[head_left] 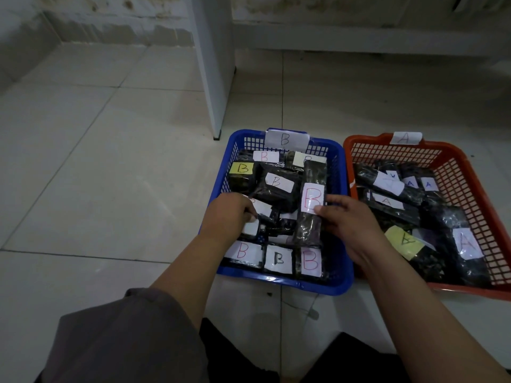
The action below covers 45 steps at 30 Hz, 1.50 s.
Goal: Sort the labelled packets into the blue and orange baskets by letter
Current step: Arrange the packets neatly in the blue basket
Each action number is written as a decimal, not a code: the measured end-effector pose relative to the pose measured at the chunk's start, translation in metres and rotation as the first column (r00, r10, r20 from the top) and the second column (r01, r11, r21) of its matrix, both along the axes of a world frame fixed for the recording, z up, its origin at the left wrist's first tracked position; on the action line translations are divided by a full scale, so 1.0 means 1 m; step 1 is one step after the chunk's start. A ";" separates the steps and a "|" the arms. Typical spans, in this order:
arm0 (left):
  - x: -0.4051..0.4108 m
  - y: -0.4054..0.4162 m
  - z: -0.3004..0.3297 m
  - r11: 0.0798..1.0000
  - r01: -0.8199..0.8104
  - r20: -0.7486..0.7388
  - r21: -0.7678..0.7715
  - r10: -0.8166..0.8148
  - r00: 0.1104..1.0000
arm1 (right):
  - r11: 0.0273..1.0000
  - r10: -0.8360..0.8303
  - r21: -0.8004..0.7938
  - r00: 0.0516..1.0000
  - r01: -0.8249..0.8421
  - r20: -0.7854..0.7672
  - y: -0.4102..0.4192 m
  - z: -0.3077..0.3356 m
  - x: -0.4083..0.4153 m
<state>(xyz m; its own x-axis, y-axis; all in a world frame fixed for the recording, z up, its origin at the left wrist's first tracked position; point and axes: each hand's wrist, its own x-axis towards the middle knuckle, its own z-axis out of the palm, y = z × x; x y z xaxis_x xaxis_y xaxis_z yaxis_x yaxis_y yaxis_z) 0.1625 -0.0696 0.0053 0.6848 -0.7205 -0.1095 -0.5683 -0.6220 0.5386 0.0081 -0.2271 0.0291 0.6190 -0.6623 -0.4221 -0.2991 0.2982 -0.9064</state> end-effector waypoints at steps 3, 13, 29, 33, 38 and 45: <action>-0.002 -0.001 -0.003 0.992 0.038 0.024 0.119 -0.041 0.999 | 0.998 -0.064 -0.002 0.998 0.064 0.000 -0.001 0.005 -0.002; 0.010 0.008 0.014 0.996 -0.049 -0.143 -0.079 0.037 0.989 | 0.948 -0.308 -0.080 0.951 0.307 -0.005 -0.021 0.016 -0.027; -0.032 -0.039 -0.008 0.937 0.302 -0.081 0.174 -0.292 0.953 | 0.945 -0.106 -0.324 0.981 0.050 -0.160 -0.029 0.013 0.008; -0.030 -0.048 -0.014 0.943 0.270 -0.079 0.192 -0.259 0.963 | 0.959 -0.076 -0.279 0.991 0.043 -0.110 -0.030 0.015 -0.013; -0.013 -0.050 0.004 0.995 0.084 -0.227 0.057 -0.069 0.971 | 0.968 -0.092 -0.236 0.995 0.079 -0.046 -0.031 0.021 -0.031; -0.009 -0.049 0.003 0.991 0.060 -0.283 0.117 -0.025 0.959 | 0.971 -0.127 -0.203 0.992 0.124 -0.003 -0.030 0.012 -0.038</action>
<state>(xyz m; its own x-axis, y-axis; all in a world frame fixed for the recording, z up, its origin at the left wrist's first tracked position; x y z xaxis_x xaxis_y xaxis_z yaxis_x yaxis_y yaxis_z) 0.1530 -0.1189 0.0078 0.5830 -0.7170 -0.3822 -0.4331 -0.6722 0.6005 -0.0304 -0.2567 0.0412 0.5197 -0.8068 -0.2810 -0.2861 0.1456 -0.9471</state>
